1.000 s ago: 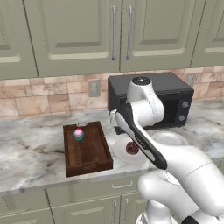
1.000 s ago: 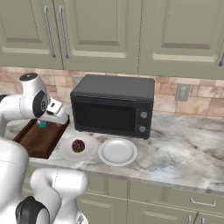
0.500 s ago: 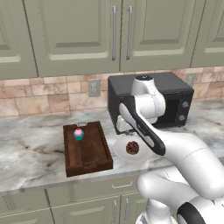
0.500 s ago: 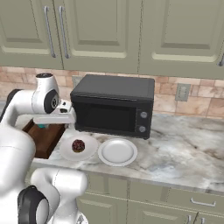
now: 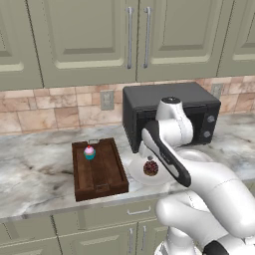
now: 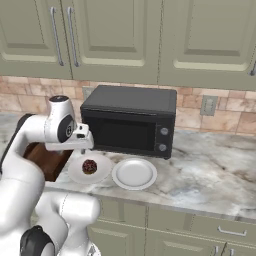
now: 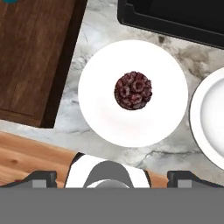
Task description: Move the dessert items from the plates to the tray.
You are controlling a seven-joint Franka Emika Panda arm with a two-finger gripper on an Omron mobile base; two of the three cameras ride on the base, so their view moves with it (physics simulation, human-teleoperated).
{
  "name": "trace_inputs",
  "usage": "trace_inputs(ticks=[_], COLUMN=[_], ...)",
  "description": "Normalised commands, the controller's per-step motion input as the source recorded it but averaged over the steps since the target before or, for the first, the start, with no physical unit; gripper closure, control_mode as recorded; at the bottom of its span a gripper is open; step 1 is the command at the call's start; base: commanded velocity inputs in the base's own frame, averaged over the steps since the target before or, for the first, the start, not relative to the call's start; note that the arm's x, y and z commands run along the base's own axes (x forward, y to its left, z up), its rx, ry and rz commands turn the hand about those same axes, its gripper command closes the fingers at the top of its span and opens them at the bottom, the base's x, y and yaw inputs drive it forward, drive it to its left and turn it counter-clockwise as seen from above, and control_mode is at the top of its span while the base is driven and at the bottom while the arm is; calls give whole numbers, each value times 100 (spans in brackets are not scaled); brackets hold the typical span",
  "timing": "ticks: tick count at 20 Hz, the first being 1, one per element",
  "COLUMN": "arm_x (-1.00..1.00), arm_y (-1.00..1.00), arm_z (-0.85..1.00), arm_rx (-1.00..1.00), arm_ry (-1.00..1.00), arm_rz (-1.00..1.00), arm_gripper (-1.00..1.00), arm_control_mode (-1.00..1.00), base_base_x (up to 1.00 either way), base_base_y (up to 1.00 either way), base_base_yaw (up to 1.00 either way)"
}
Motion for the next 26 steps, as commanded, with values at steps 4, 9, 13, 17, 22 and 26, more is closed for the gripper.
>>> trace_inputs(ticks=[4,9,13,17,22,26], arm_x=[21,25,19,18,23,22], arm_y=[0,-2,-1,0,0,-1], arm_z=[-26,-25,-17,-18,-26,-32], arm_rx=[1,0,0,0,0,0], arm_ry=[0,0,0,0,0,0], arm_rz=[0,0,0,0,0,0], arm_gripper=[-100,-100,-100,-100,-100,-100], arm_control_mode=[-100,-100,-100,-100,-100,-100], base_base_x=[0,0,0,0,0,0], base_base_y=[0,0,0,0,0,0], base_base_yaw=[0,0,0,0,0,0])
